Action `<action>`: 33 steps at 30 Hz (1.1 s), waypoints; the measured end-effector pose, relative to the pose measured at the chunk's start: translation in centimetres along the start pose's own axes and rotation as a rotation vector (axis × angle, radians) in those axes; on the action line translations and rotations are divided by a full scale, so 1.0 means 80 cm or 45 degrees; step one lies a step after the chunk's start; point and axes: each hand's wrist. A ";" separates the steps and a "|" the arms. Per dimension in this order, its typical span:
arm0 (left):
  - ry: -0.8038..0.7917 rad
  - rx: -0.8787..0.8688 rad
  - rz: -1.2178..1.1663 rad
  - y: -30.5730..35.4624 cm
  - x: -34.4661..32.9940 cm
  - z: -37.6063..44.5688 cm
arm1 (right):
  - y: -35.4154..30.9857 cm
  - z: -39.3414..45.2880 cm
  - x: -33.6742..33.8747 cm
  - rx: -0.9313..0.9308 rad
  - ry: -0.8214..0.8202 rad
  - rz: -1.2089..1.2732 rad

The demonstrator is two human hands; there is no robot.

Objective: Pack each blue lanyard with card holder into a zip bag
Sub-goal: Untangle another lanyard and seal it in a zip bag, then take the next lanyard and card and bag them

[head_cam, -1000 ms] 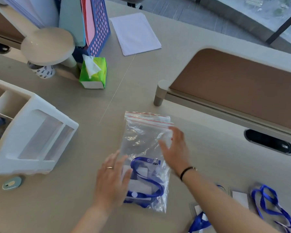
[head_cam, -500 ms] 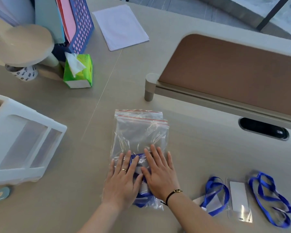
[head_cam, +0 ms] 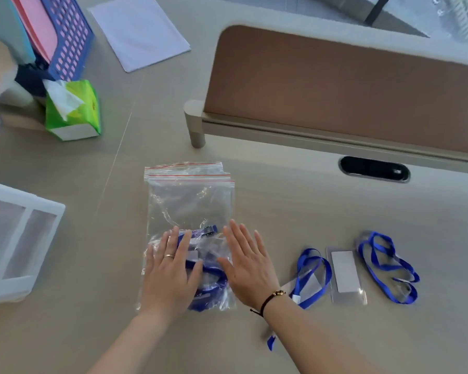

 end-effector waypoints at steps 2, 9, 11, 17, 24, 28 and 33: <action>0.060 -0.057 -0.032 0.018 0.003 -0.004 | 0.028 -0.034 0.001 -0.098 0.051 0.004; 0.200 -0.452 -0.060 0.120 -0.026 -0.035 | 0.123 -0.147 0.023 -0.446 0.221 -0.069; 0.102 -0.482 -0.037 0.151 -0.042 -0.049 | 0.142 -0.172 0.026 -0.495 0.184 -0.072; -0.356 -0.356 0.117 0.227 -0.091 -0.068 | 0.177 -0.208 0.038 -0.418 0.067 0.020; -0.220 -0.173 0.137 0.256 -0.112 -0.075 | 0.193 -0.222 0.047 -0.211 0.100 -0.040; -0.245 -0.080 0.010 0.261 -0.115 -0.078 | 0.209 -0.223 0.045 -0.163 0.109 -0.058; -0.222 -0.019 -0.047 0.260 -0.121 -0.093 | 0.224 -0.226 0.047 -0.128 0.083 -0.109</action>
Point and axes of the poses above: each hand's wrist, its own z-axis towards the middle knuckle, its own x-axis out of the back of the hand, y = z × x, and after that the axes turned 1 degree about -y, right-handed
